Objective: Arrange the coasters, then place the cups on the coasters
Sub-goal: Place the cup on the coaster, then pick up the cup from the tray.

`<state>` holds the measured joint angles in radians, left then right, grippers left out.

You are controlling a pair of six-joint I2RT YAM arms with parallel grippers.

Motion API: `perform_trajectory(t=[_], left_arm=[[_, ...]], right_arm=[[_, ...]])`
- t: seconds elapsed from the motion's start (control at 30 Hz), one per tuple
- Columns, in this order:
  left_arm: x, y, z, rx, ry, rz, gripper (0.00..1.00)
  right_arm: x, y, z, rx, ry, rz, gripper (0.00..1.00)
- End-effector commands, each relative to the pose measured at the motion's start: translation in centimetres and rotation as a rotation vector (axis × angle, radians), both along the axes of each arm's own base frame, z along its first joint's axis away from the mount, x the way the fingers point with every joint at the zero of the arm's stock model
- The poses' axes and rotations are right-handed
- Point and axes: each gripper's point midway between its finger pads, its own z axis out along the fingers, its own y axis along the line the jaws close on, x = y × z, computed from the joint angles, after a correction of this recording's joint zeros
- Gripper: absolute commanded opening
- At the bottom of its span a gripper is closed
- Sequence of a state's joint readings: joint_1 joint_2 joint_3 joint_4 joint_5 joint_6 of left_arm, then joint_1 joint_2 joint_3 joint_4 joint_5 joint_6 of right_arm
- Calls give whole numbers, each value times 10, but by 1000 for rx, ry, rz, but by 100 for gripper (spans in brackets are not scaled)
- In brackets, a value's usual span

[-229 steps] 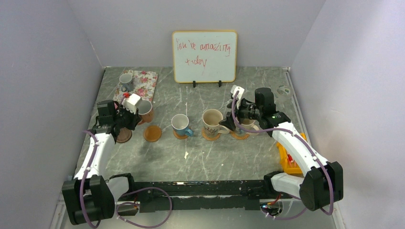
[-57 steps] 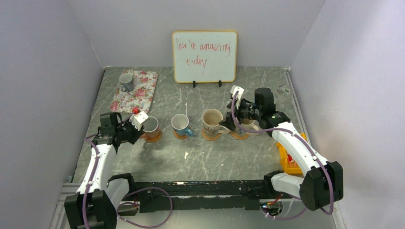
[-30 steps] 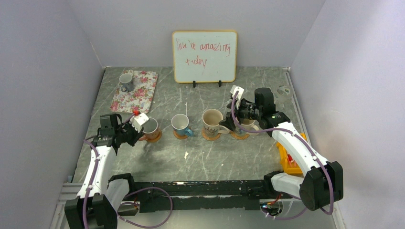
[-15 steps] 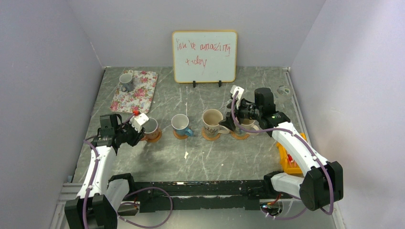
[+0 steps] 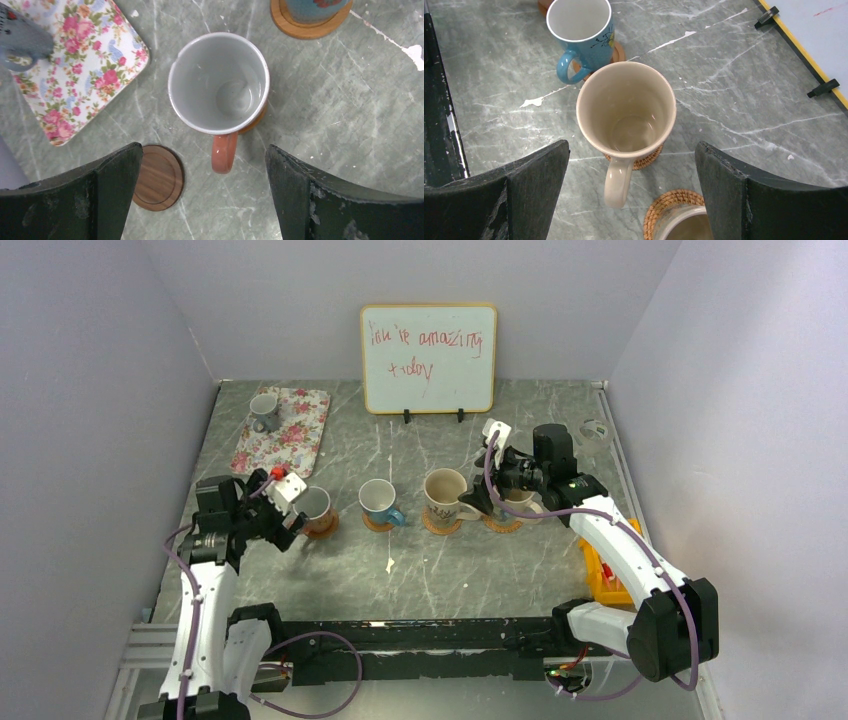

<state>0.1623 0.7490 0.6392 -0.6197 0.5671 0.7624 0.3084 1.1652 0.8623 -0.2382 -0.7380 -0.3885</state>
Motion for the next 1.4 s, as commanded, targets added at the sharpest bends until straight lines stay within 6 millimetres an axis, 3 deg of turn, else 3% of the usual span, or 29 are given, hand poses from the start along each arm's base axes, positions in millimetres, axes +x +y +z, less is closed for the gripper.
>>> perform_trajectory(t=[0.0, 0.23, 0.43, 0.73, 1.03, 1.37], left_arm=[[4, 1, 32, -14, -47, 27, 97], [21, 7, 59, -35, -117, 94, 97], [52, 23, 77, -50, -161, 199, 97], [87, 32, 73, -86, -152, 252, 96], [134, 52, 65, -115, -142, 332, 96], [191, 80, 34, -177, -81, 393, 96]], right_arm=[[1, 3, 17, 25, -54, 18, 100], [0, 3, 19, 28, -58, 19, 100], [0, 4, 20, 29, -60, 22, 100], [0, 3, 20, 28, -62, 20, 100], [0, 3, 21, 26, -69, 15, 100], [0, 3, 20, 25, -66, 16, 100]])
